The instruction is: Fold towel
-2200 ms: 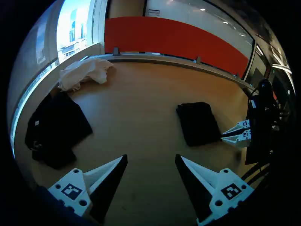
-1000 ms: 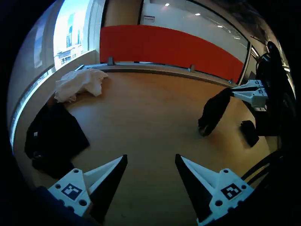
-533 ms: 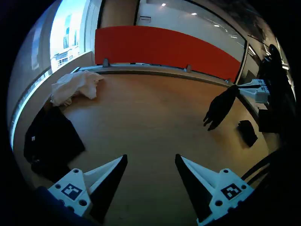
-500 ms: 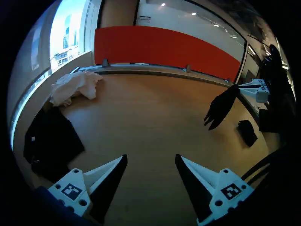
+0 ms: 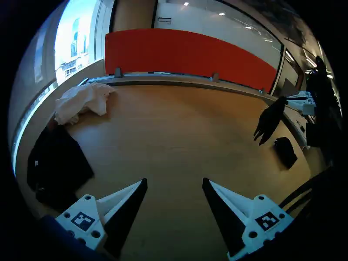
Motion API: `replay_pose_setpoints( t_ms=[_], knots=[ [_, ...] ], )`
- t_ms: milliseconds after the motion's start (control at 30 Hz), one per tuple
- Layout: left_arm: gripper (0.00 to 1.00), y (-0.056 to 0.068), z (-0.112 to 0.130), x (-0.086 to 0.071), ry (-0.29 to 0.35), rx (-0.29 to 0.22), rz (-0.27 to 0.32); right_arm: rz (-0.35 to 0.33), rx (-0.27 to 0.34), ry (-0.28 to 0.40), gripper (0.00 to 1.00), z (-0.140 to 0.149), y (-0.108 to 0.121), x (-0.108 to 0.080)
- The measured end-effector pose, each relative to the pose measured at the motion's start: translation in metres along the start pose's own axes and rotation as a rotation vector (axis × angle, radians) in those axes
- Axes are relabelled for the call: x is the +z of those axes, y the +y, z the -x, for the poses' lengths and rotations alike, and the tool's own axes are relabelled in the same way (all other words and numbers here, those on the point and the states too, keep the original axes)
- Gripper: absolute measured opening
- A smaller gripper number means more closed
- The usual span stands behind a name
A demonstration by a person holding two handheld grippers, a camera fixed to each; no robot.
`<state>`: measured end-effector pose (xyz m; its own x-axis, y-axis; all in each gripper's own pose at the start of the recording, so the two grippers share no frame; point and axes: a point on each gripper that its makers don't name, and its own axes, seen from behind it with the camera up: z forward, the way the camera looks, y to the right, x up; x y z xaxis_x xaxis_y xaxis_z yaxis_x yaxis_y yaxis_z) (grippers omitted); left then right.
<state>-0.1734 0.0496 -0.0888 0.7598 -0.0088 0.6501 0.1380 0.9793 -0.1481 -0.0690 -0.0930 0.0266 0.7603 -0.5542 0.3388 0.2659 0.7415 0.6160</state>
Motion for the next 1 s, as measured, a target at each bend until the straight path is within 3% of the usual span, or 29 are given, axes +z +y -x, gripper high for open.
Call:
replay_pose_setpoints(
  t_ms=[467, 1000],
  knots=[
    [0.94, 0.010, 0.000, 0.007, -0.018, 0.021, -0.002, 0.061, 0.030, -0.043, 0.05, 0.041, 0.067, -0.033],
    [0.94, 0.024, -0.003, 0.013, -0.028, 0.041, 0.000, 0.110, 0.053, -0.115, 0.05, 0.095, 0.118, -0.059]
  ],
)
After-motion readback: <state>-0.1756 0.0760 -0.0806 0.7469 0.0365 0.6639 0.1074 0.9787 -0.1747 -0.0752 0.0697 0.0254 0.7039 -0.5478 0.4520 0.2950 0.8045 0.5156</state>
